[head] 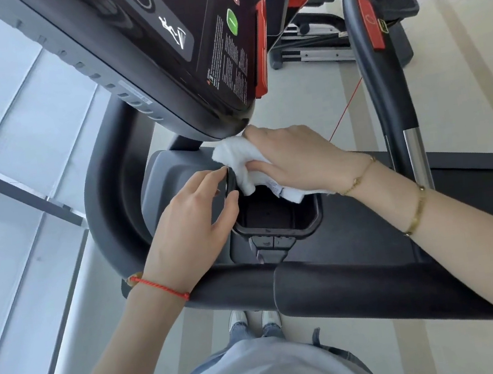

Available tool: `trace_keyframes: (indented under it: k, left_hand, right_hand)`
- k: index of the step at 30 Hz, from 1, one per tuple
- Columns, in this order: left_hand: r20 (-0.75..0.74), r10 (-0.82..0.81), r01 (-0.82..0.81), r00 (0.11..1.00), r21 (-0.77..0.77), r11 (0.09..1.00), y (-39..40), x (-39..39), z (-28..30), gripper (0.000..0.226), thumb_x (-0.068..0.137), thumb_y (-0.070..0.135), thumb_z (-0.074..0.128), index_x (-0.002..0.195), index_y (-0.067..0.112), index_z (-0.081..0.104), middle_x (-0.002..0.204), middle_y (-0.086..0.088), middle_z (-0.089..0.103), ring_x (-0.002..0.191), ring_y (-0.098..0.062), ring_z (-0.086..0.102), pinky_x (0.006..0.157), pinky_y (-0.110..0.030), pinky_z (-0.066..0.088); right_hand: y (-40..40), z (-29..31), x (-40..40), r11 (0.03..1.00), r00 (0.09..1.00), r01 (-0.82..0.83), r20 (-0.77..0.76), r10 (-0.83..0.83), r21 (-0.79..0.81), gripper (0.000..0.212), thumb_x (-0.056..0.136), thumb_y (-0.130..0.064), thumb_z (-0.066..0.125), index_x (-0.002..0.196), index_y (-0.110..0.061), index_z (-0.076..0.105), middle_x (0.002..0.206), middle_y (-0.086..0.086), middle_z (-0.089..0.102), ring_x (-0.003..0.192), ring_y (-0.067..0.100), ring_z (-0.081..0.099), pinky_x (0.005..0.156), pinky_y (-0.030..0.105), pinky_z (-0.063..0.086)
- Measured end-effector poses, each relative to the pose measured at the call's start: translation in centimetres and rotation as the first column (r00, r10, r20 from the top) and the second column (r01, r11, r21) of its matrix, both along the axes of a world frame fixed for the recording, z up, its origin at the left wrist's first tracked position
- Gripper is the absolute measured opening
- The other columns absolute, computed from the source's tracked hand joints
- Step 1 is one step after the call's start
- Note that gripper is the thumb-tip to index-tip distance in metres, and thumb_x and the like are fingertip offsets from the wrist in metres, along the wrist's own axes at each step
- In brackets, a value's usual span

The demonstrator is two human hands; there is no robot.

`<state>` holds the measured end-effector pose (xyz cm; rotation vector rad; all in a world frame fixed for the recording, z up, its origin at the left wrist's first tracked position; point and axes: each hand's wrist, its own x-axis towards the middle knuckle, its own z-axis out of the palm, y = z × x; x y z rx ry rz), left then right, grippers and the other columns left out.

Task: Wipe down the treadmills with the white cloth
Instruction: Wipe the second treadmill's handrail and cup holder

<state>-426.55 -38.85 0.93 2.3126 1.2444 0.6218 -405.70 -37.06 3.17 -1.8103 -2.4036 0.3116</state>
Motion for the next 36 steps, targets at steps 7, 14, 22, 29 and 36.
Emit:
trace_keyframes:
  k: [7,14,22,29,36]
  left_hand:
    - [0.003,-0.065,0.065,0.998,-0.043,0.997,0.5,0.0,-0.2,0.05,0.098,0.034,0.046,0.146,0.021,0.04,0.128,0.007,0.056,0.097,-0.003,0.052,0.087,-0.017,0.041]
    - [0.072,-0.093,0.098,0.993,-0.076,0.992,1.2,0.7,-0.7,0.053,0.098,0.029,0.048,0.149,0.025,0.035,0.118,0.01,0.053,0.102,-0.011,0.054,0.088,-0.022,0.04]
    - [0.12,-0.107,0.115,0.987,-0.061,0.991,1.4,0.9,-1.0,0.051,0.097,0.025,0.05,0.147,0.022,0.04,0.103,0.01,0.051,0.09,-0.007,0.053,0.088,-0.021,0.043]
    - [0.119,-0.098,0.106,0.988,-0.064,0.992,1.3,0.8,-1.0,0.051,0.098,0.027,0.05,0.147,0.023,0.038,0.104,0.011,0.05,0.09,-0.008,0.053,0.084,-0.02,0.041]
    - [0.14,-0.095,0.102,0.986,-0.041,0.994,1.4,1.0,-0.8,0.051,0.096,0.025,0.052,0.146,0.022,0.041,0.11,0.002,0.059,0.09,-0.011,0.057,0.088,-0.031,0.049]
  right_hand:
    - [-4.3,0.1,2.1,0.922,0.909,0.343,-0.185,-0.374,-0.18,0.026,0.1,-0.036,0.043,0.109,-0.012,0.04,0.074,-0.005,0.045,0.064,0.02,0.048,0.052,0.034,0.03]
    - [-10.5,-1.3,-1.0,0.74,0.634,0.549,-0.384,-0.672,-0.389,0.026,0.099,-0.034,0.046,0.106,-0.019,0.026,0.085,-0.001,0.053,0.071,0.013,0.055,0.054,0.027,0.04]
    - [-6.4,-0.1,0.1,0.784,0.7,0.557,-0.353,-0.62,-0.273,0.017,0.102,-0.026,0.042,0.107,-0.011,0.035,0.077,-0.002,0.045,0.062,0.012,0.045,0.049,0.027,0.031]
    - [-9.1,-1.2,-0.4,0.769,0.672,0.527,-0.377,-0.637,-0.36,0.029,0.099,-0.032,0.047,0.11,-0.018,0.024,0.082,-0.002,0.051,0.069,0.015,0.055,0.056,0.031,0.041]
    - [-2.8,0.0,2.3,0.938,0.909,0.28,-0.259,-0.328,-0.205,0.014,0.095,-0.029,0.055,0.098,-0.02,0.044,0.068,-0.003,0.047,0.063,0.018,0.046,0.054,0.031,0.032]
